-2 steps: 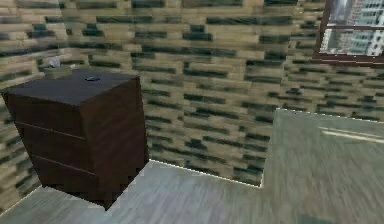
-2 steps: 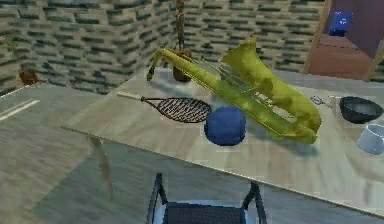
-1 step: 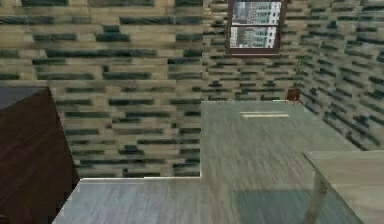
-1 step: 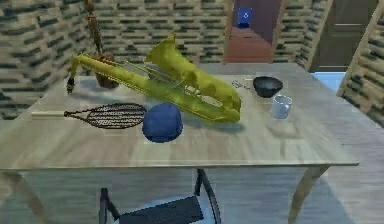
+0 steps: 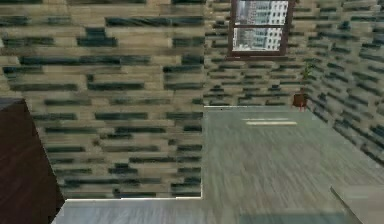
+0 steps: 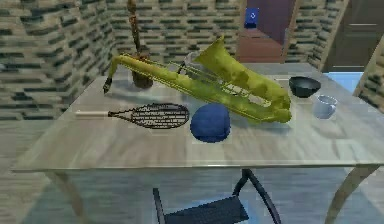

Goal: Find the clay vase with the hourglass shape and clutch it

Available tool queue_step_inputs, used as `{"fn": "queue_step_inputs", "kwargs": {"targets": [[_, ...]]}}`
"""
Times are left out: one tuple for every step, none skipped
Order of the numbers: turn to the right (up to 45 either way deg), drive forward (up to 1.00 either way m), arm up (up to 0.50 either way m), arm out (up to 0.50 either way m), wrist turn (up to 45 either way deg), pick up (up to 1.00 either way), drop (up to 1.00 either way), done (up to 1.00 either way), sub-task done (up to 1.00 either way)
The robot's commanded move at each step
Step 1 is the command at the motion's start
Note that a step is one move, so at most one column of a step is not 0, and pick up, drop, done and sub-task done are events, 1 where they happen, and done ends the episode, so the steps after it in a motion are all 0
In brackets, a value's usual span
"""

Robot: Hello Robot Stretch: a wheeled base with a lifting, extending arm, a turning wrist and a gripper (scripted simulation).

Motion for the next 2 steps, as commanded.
{"fn": "queue_step_inputs", "kwargs": {"targets": [[24.0, 0.00, 0.00, 0.00, 0.0, 0.00, 0.00, 0.00, 0.00], [0.0, 0.90, 0.00, 0.00, 0.0, 0.00, 0.00, 0.00, 0.00]]}}
